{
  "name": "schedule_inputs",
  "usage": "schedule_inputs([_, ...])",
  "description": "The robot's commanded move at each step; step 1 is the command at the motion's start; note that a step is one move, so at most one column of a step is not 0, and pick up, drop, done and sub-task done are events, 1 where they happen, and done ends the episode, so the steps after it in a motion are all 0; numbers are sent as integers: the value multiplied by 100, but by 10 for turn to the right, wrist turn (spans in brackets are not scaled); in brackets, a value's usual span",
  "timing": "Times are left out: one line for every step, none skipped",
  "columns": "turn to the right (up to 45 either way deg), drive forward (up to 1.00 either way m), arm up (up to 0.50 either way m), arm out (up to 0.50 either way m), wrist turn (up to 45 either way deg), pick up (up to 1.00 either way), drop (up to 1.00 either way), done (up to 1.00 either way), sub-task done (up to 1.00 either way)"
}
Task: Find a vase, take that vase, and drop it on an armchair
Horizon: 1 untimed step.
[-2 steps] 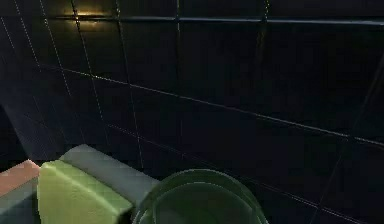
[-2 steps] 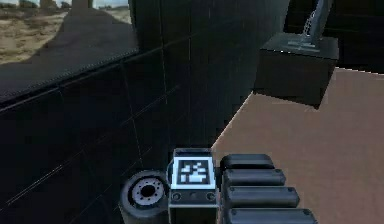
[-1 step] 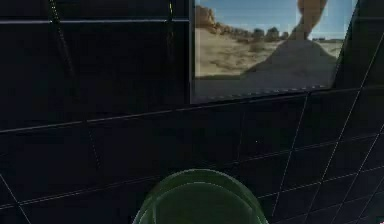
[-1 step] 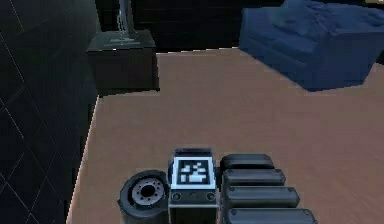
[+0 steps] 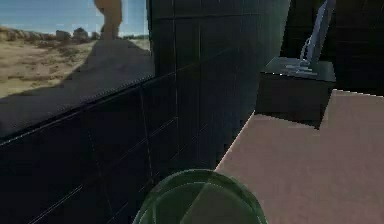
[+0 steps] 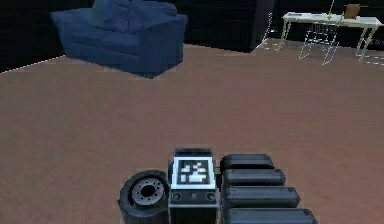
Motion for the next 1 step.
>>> schedule_inputs([270, 0, 0, 0, 0, 0, 0, 0, 0])
